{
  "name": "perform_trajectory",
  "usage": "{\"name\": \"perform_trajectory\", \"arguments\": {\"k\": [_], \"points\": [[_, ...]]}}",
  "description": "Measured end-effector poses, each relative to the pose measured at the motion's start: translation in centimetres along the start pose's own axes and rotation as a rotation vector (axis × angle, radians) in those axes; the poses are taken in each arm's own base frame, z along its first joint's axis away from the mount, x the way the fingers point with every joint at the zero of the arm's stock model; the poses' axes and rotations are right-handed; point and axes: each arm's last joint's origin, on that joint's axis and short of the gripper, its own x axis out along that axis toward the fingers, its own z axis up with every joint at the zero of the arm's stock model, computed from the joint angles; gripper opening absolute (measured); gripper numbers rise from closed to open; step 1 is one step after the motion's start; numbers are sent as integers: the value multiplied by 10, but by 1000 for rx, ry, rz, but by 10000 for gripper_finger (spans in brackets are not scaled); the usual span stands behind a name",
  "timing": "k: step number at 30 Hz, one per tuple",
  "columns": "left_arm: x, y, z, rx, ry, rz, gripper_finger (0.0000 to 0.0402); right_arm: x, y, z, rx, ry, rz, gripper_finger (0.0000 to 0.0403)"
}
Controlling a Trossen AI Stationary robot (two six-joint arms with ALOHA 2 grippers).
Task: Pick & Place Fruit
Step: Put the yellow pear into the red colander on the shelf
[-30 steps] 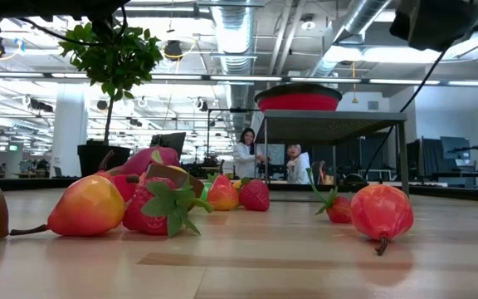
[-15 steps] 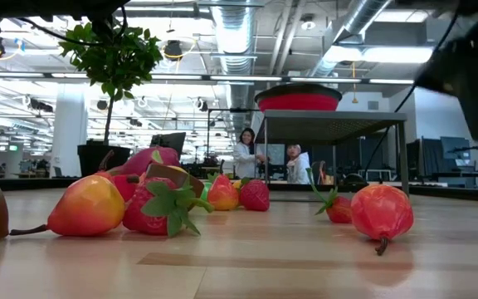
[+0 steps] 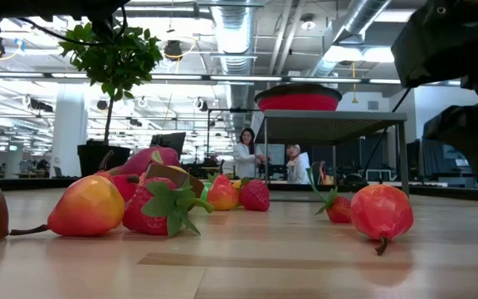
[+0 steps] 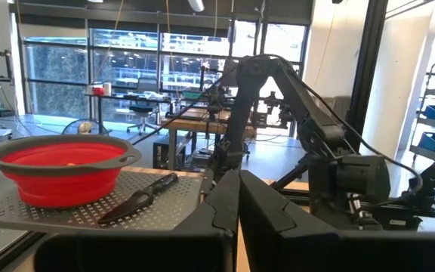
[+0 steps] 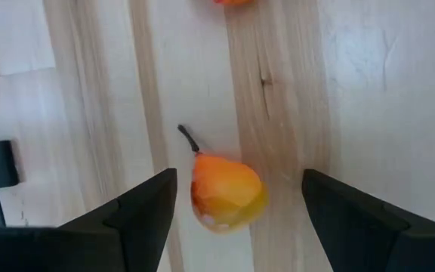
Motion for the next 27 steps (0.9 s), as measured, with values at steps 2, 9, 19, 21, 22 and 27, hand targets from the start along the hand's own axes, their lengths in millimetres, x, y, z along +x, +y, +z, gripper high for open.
{"name": "perform_trajectory", "arguments": {"k": [2,9,19,21,22,27], "points": [[0,0,0,0,0,0,3,0,0,0,0,0,0,281],[0,0,0,0,0,0,3,-2,-1,-1,7,12,-10,281],[0,0,0,0,0,0,3,-1,-1,-1,42,8,-12,278],[0,0,0,0,0,0,3,0,-2,0,49,7,-14,267],[0,0,0,0,0,0,3,0,-3,0,54,7,-15,259],[0,0,0,0,0,0,3,0,-6,3,66,8,-20,199]]}}
